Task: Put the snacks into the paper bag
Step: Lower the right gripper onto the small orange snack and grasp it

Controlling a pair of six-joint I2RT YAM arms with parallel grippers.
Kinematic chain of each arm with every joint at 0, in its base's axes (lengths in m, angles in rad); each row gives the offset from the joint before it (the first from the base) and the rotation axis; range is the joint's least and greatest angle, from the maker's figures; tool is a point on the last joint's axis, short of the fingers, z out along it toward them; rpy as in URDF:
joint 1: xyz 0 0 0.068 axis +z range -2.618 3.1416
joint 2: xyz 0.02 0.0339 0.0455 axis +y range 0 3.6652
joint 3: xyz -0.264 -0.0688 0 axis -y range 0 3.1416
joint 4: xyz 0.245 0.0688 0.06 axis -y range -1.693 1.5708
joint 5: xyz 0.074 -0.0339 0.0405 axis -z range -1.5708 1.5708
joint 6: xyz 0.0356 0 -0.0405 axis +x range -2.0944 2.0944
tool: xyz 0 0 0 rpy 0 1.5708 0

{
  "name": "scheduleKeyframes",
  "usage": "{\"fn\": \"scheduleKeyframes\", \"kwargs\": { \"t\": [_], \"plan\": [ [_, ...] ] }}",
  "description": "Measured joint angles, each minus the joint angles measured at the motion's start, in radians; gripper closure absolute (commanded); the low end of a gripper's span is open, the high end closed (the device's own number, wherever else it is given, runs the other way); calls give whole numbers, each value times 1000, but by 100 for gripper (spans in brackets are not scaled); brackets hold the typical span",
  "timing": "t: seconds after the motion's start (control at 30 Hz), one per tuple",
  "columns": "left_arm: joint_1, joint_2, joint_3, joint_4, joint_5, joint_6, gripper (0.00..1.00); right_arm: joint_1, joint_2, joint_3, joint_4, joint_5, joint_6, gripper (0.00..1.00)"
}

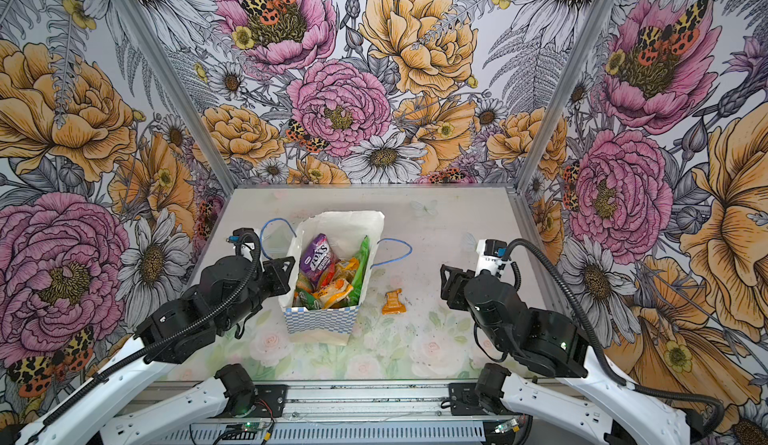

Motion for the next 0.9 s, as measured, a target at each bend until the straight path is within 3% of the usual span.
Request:
{"fn": "scheduleKeyframes", "kwargs": {
  "t": [0.2, 0.47, 0.9],
  "plan": [
    [0, 0, 0, 0, 0, 0, 100, -6, 100, -122, 47, -76, 51, 29],
    [0, -2, -4, 0, 0, 0, 100, -8, 249, -371, 303, -233, 64, 26],
    [16, -40, -11, -38, -11, 0, 100, -33, 683, -347, 592, -362, -134, 25]
  ]
}}
